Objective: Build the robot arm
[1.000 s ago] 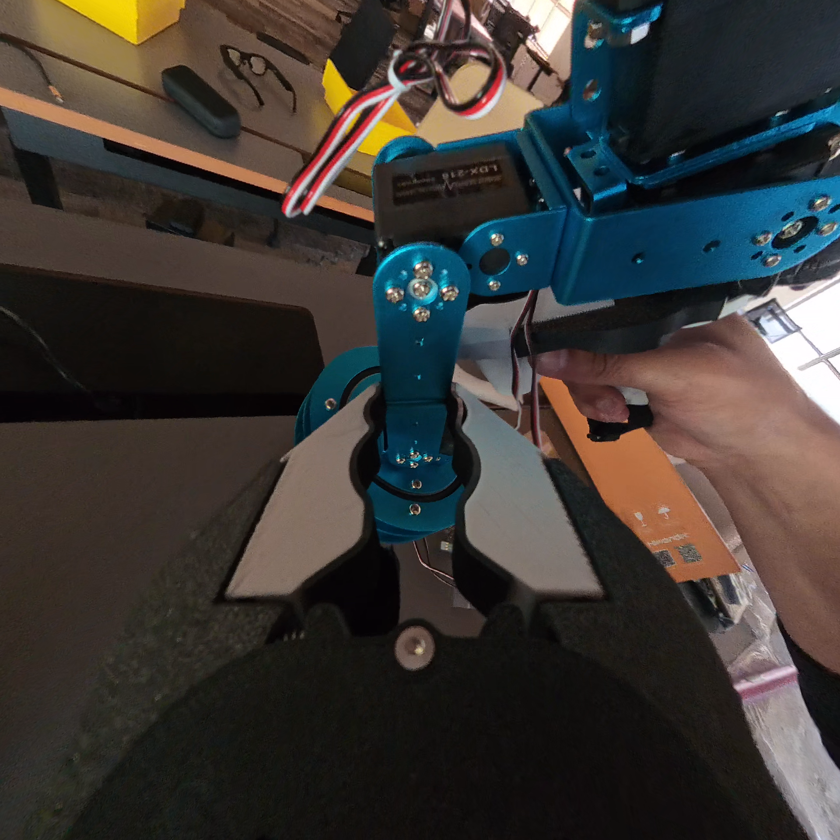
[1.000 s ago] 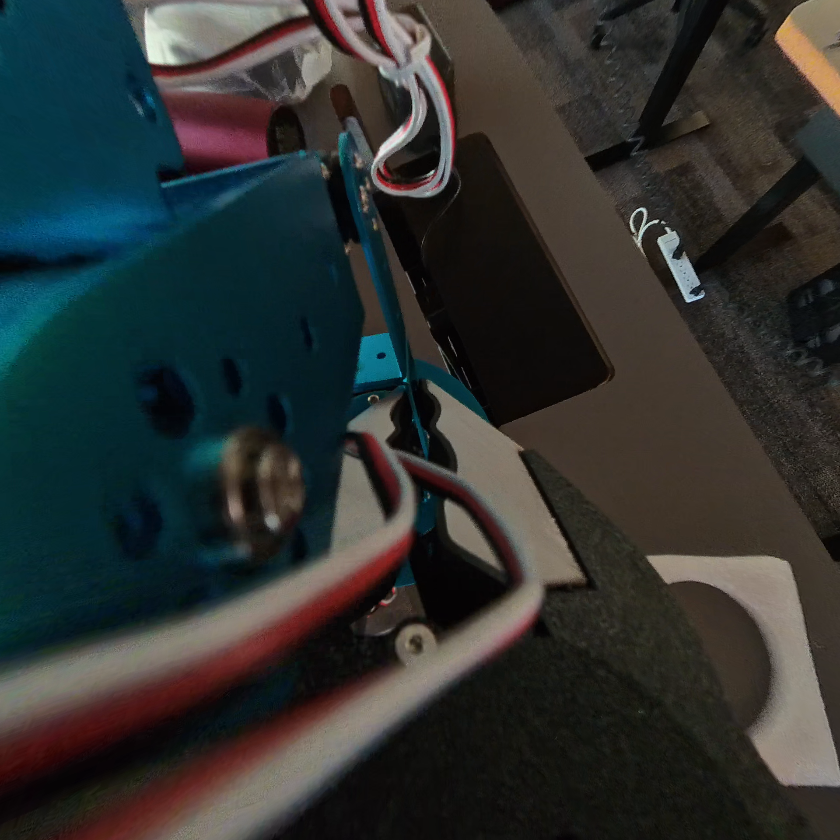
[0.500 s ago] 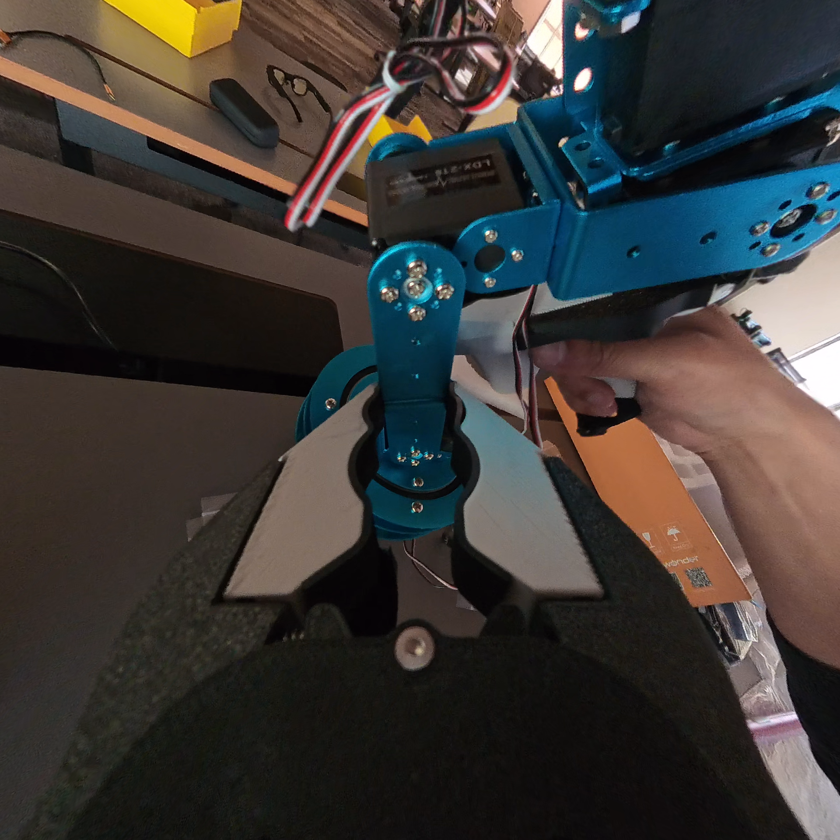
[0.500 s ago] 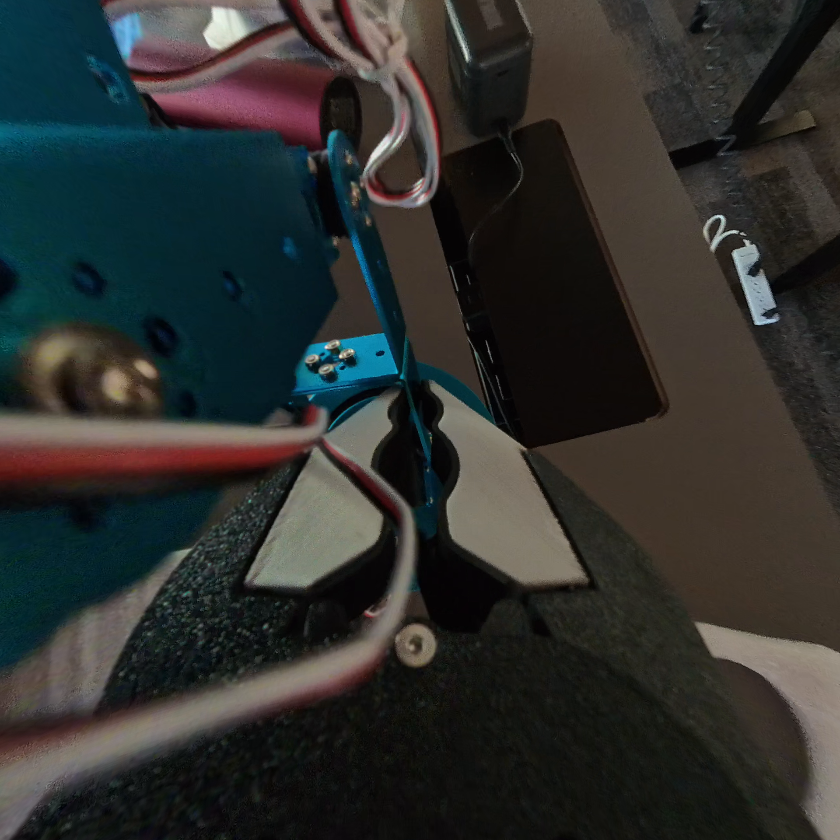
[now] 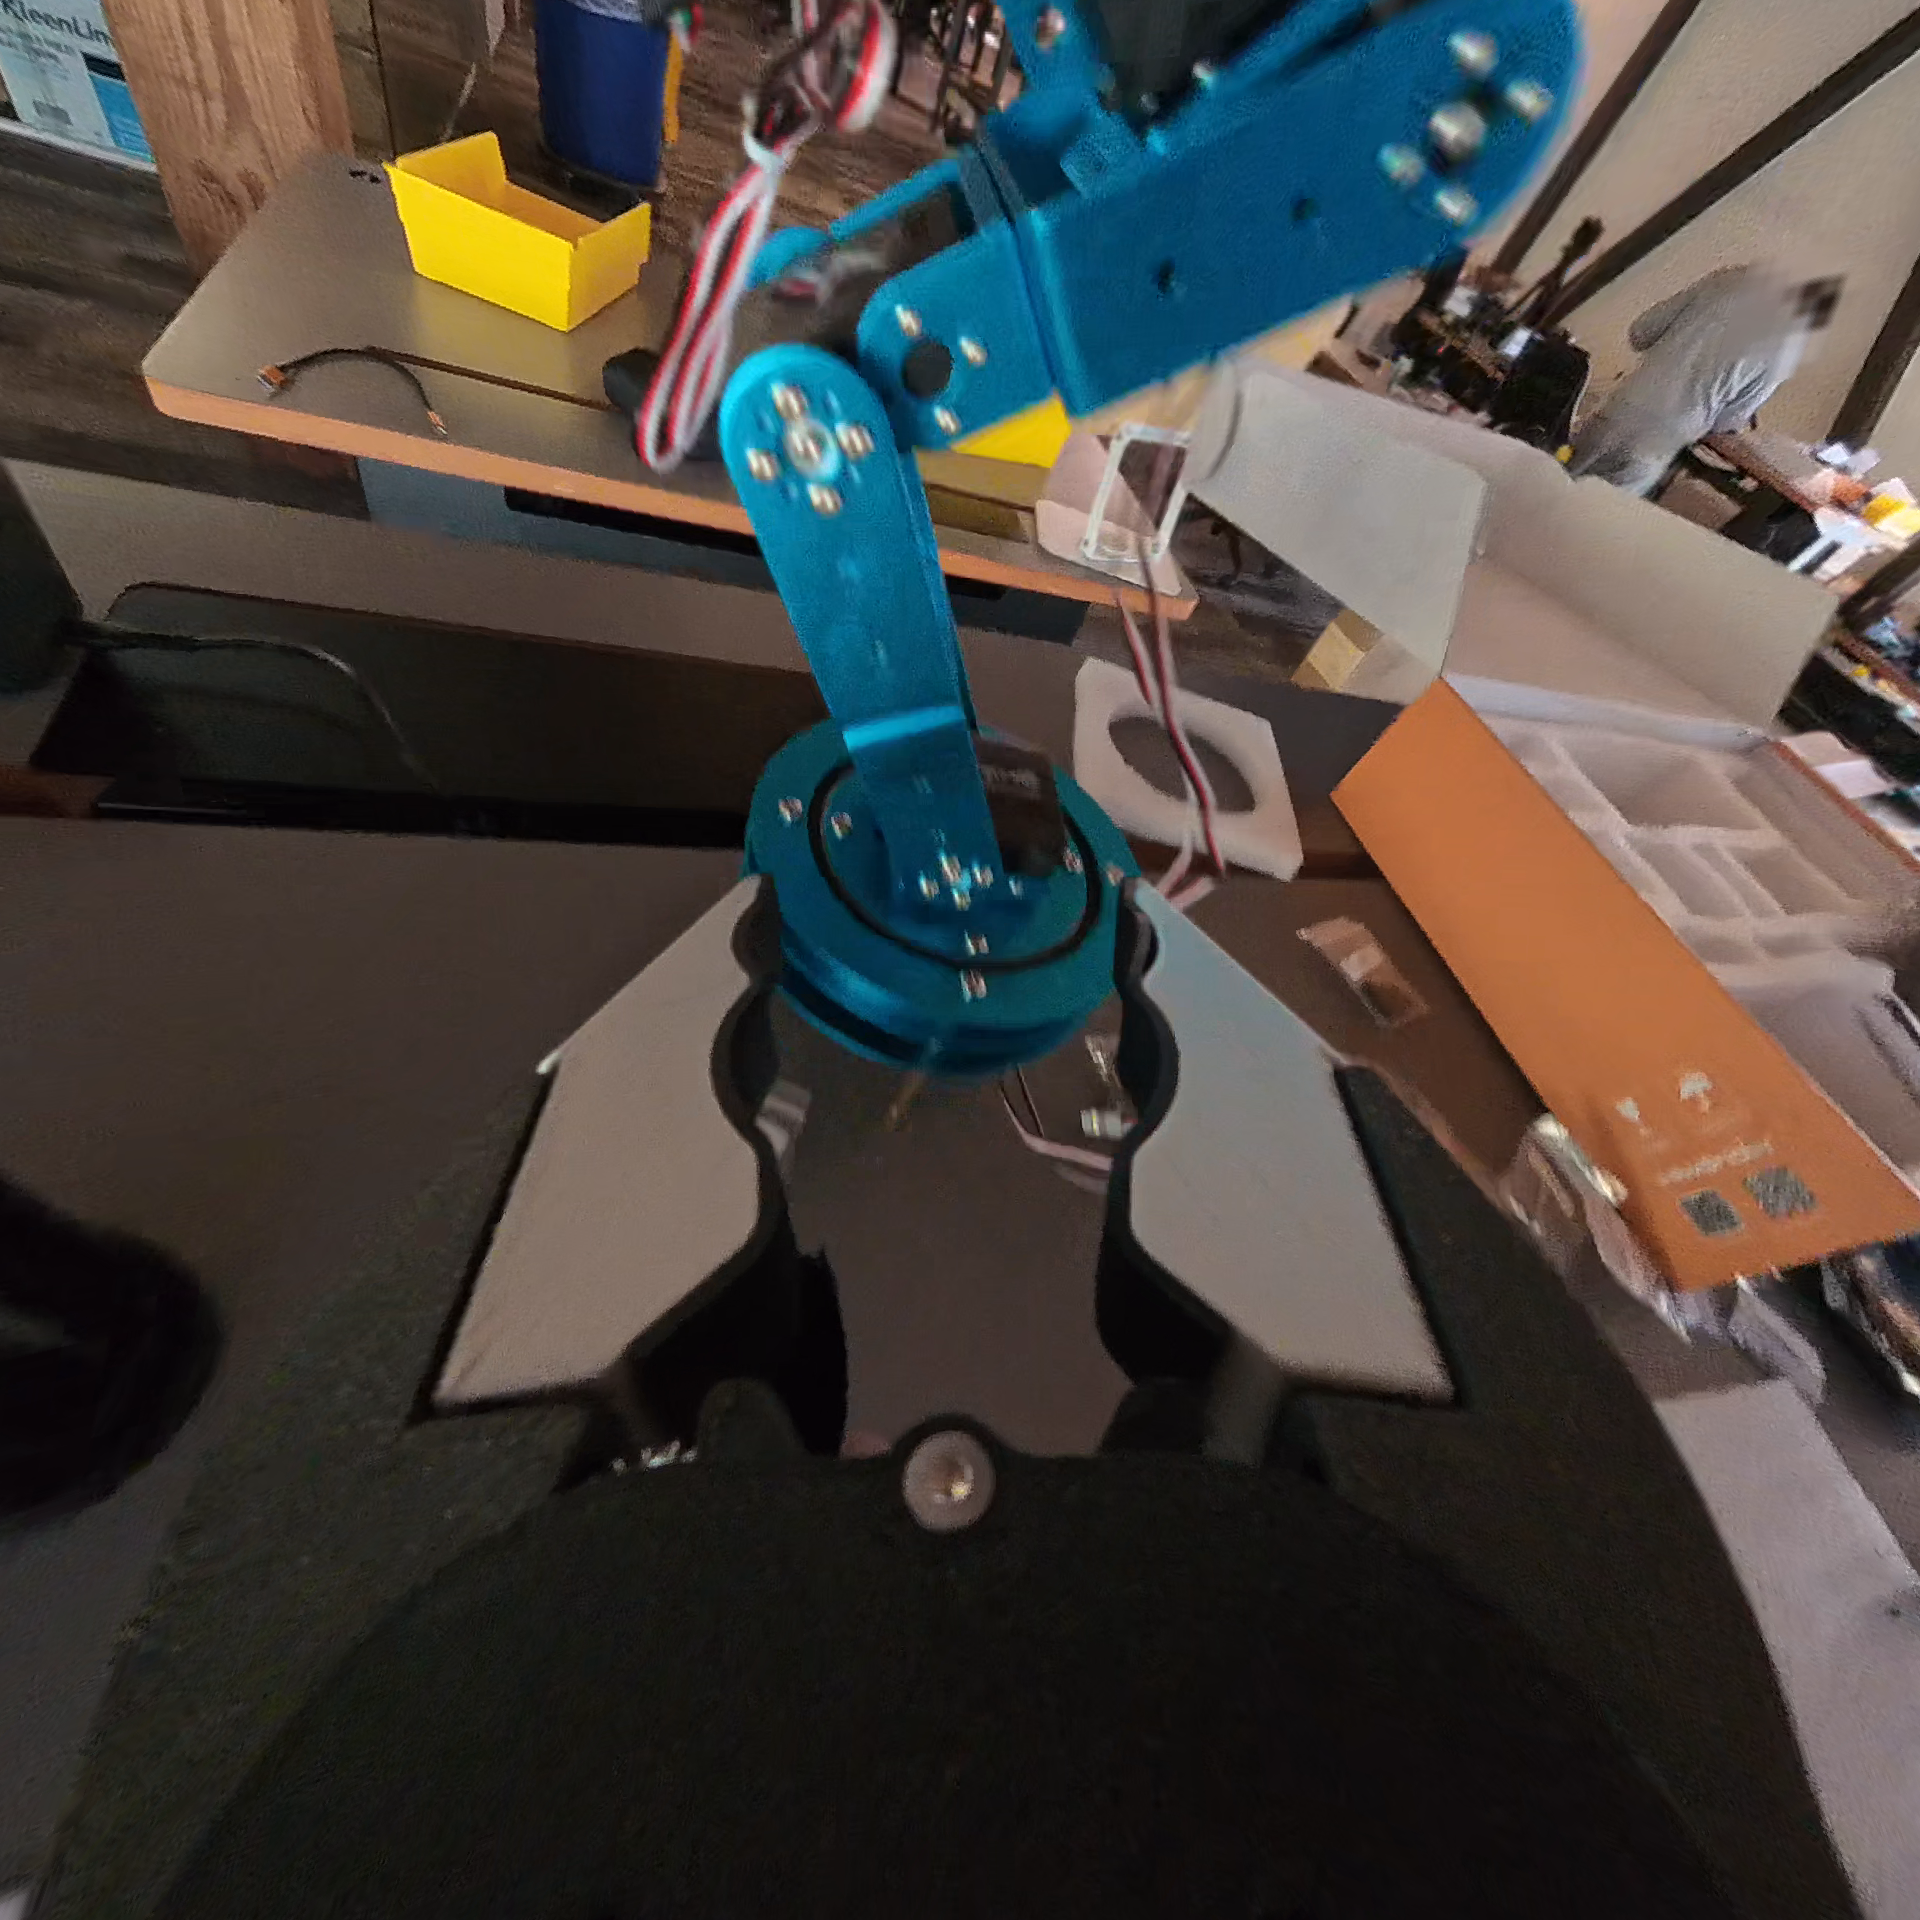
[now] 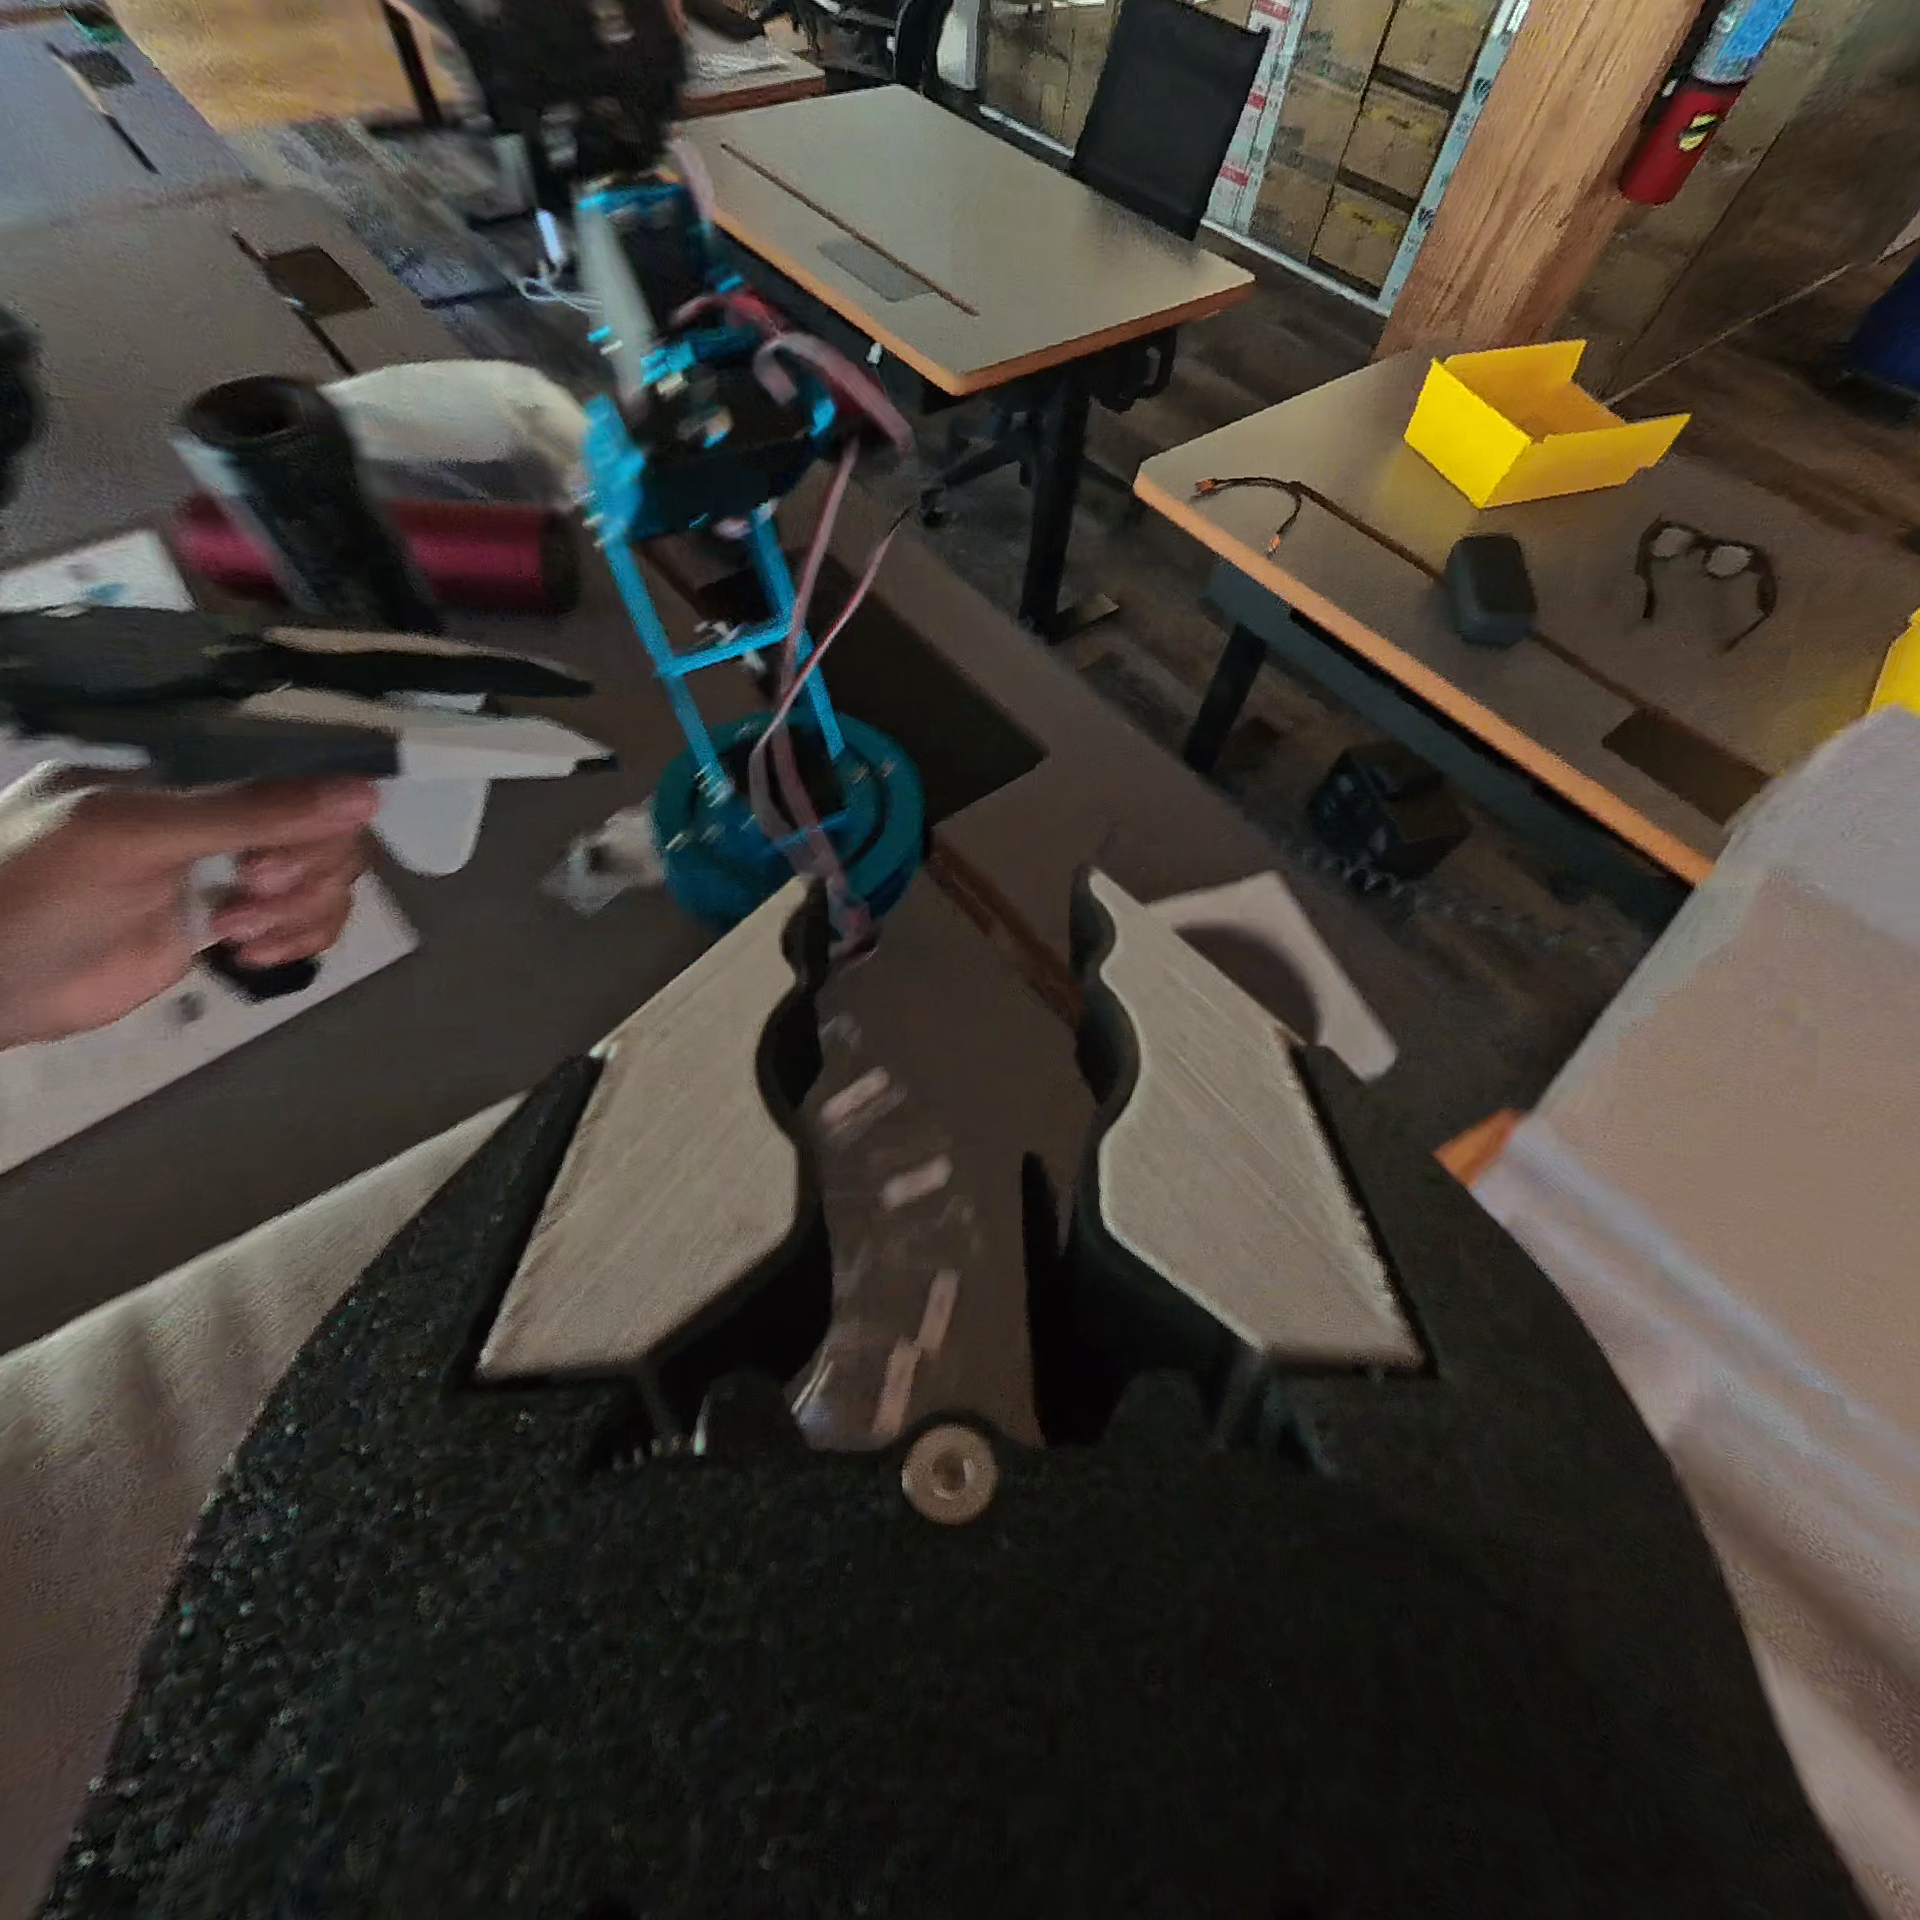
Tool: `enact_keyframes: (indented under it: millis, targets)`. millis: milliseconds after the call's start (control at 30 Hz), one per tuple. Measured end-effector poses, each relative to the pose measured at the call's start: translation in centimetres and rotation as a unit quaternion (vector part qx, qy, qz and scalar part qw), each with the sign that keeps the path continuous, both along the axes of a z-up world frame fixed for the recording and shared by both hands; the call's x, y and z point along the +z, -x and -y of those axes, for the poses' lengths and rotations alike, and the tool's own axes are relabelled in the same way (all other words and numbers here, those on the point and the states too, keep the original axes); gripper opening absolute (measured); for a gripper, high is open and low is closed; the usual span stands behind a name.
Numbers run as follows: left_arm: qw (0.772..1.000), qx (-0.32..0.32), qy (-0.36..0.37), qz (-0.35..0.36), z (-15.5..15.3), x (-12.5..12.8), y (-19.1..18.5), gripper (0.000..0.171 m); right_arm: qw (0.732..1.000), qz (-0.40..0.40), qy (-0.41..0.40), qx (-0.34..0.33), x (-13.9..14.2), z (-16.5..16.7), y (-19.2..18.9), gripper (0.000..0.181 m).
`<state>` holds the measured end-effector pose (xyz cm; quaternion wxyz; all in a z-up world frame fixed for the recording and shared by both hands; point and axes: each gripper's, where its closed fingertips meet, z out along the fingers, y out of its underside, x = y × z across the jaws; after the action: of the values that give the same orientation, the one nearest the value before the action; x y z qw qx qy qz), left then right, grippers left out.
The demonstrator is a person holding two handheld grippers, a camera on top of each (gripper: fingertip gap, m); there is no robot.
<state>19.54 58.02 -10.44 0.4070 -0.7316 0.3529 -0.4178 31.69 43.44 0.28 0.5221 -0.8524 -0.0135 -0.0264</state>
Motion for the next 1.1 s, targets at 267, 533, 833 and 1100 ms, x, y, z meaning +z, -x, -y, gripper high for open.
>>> enact_keyframes:
  millis: [267, 533, 833, 1100]
  targets:
    - [0.973, -0.218, 0.054, -0.054, 17.0, -4.6, 9.2, 0.062, 0.978, -0.081, 0.171, -0.09, -15.2, 24.7, 10.0, 0.058]
    - [0.911, -0.358, -0.059, -0.195, 28.1, -9.2, 12.4, 0.063, 0.968, -0.125, 0.127, -0.176, -22.5, 27.8, 15.1, 0.065]
    - [0.889, -0.373, -0.1, -0.245, 29.3, -12.2, 13.8, 0.063, 0.975, -0.069, 0.143, -0.159, -23.1, 26.3, 13.6, 0.06]
    - [0.892, -0.367, -0.108, -0.243, 29.0, -12.4, 14.4, 0.063, 0.981, -0.054, 0.137, -0.123, -22.2, 24.9, 13.9, 0.064]
